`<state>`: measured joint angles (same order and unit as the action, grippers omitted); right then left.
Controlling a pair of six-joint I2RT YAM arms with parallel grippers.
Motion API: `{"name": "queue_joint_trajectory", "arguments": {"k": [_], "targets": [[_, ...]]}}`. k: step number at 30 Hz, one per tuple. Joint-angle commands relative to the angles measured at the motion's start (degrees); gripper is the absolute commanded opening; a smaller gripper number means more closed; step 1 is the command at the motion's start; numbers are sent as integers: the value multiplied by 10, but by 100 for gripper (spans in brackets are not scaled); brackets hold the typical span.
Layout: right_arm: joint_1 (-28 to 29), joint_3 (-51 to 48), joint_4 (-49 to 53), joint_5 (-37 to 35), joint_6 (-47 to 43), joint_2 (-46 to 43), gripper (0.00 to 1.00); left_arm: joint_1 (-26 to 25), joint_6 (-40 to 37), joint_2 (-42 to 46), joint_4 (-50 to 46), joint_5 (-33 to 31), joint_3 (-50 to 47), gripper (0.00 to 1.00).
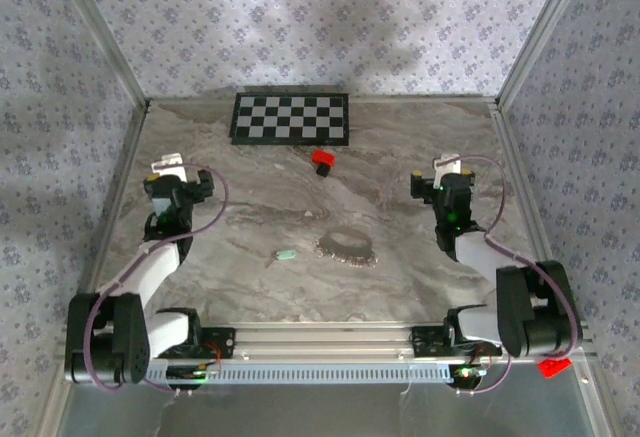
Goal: Put the keys on the keyring
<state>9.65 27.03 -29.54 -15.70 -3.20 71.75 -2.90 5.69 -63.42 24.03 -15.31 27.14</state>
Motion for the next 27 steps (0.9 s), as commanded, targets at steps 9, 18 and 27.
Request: {"name": "queue_joint_trajectory", "arguments": {"k": [9, 18, 27], "targets": [[148, 155, 424, -125, 159, -112, 99, -63, 168, 147, -372, 82, 107, 100], [246, 229, 589, -37, 194, -95, 100, -130, 206, 161, -472, 230, 119, 100], [321, 308, 698, 82, 180, 3, 99, -227, 213, 190, -454, 300, 93, 100]]}}
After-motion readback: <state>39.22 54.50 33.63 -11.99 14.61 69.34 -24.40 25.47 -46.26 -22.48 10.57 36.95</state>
